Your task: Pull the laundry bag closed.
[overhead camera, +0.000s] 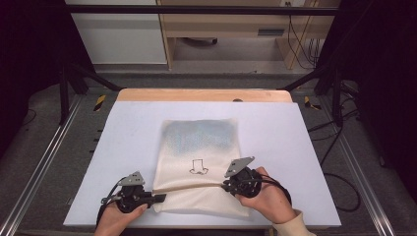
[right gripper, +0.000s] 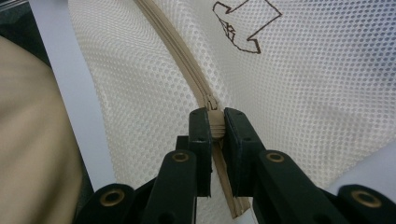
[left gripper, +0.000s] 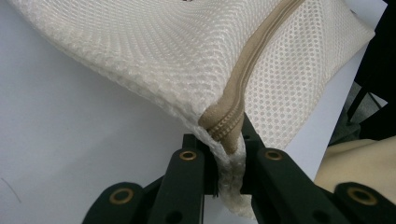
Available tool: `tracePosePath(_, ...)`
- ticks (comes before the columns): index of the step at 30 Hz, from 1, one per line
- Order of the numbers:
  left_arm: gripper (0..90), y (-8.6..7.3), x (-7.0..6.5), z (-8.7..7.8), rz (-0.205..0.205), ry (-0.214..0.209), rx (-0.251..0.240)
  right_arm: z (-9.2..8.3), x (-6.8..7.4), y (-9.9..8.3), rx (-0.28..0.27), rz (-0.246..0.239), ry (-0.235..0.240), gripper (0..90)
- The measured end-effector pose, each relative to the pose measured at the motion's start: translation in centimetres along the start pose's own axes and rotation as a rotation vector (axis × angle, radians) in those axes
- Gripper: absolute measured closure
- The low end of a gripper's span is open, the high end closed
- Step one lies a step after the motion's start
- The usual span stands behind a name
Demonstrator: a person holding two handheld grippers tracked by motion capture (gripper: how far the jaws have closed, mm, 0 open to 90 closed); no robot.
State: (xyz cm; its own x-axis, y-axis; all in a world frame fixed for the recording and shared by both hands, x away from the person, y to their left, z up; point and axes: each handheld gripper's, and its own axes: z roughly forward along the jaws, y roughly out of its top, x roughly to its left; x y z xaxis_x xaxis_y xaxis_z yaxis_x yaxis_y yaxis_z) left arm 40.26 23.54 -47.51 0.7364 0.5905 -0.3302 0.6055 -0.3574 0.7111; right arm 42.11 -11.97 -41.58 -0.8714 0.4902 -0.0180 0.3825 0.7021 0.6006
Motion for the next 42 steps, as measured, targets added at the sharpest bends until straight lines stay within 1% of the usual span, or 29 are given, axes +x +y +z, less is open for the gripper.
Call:
tracePosePath(1,84.0,0.0,0.0,0.0,0.004,0.002,0.002,-0.2,-0.1,-0.1,-0.001,0.009,-0.002,82.2)
tracePosePath(3,84.0,0.0,0.0,0.0,0.005,0.002,0.004,-0.3,-0.2,-0.2,-0.002,0.013,-0.006,82.2)
tracePosePath(6,84.0,0.0,-0.1,0.0,0.003,0.002,0.003,-0.5,-0.3,-0.3,-0.006,0.007,-0.009,82.2)
tracePosePath(13,84.0,0.0,-0.1,0.0,0.003,0.005,0.003,-0.7,-0.5,-0.7,-0.010,0.017,-0.014,82.2)
tracePosePath(15,84.0,0.0,-0.1,0.1,0.005,0.005,0.006,-1.0,-0.5,-0.8,-0.009,0.027,-0.018,82.2)
tracePosePath(24,84.0,0.0,-0.1,0.0,0.004,0.003,0.005,-1.3,-0.9,-1.2,-0.012,0.034,-0.021,82.2)
tracePosePath(26,84.0,0.0,-0.1,0.0,0.009,0.008,0.006,-1.5,-1.0,-1.4,-0.010,0.041,-0.030,82.2)
tracePosePath(29,84.0,0.0,-0.1,0.0,0.010,0.010,0.004,-1.6,-1.0,-1.5,-0.015,0.043,-0.031,82.2)
tracePosePath(30,84.0,0.0,-0.1,0.0,0.007,0.010,0.005,-1.7,-1.1,-1.6,-0.013,0.052,-0.038,82.2)
tracePosePath(35,84.0,0.0,-0.1,0.0,0.007,0.007,0.001,-1.9,-1.3,-1.9,-0.020,0.062,-0.032,82.2)
tracePosePath(36,84.0,0.0,-0.1,0.0,0.008,0.009,0.002,-1.9,-1.3,-1.9,-0.013,0.059,-0.035,82.2)
tracePosePath(38,84.0,0.0,-0.1,0.0,0.006,0.011,0.002,-1.9,-1.3,-2.0,-0.018,0.058,-0.036,82.2)
tracePosePath(39,84.0,0.0,-0.1,0.0,0.006,0.010,0.000,-2.0,-1.3,-2.1,-0.018,0.068,-0.036,82.2)
tracePosePath(40,84.0,0.0,-0.1,-0.1,0.011,0.012,-0.002,-2.1,-1.3,-2.2,-0.019,0.063,-0.041,82.2)
tracePosePath(42,84.0,0.1,-0.1,-0.1,0.010,0.012,-0.003,-2.4,-1.4,-2.4,-0.020,0.074,-0.047,82.2)
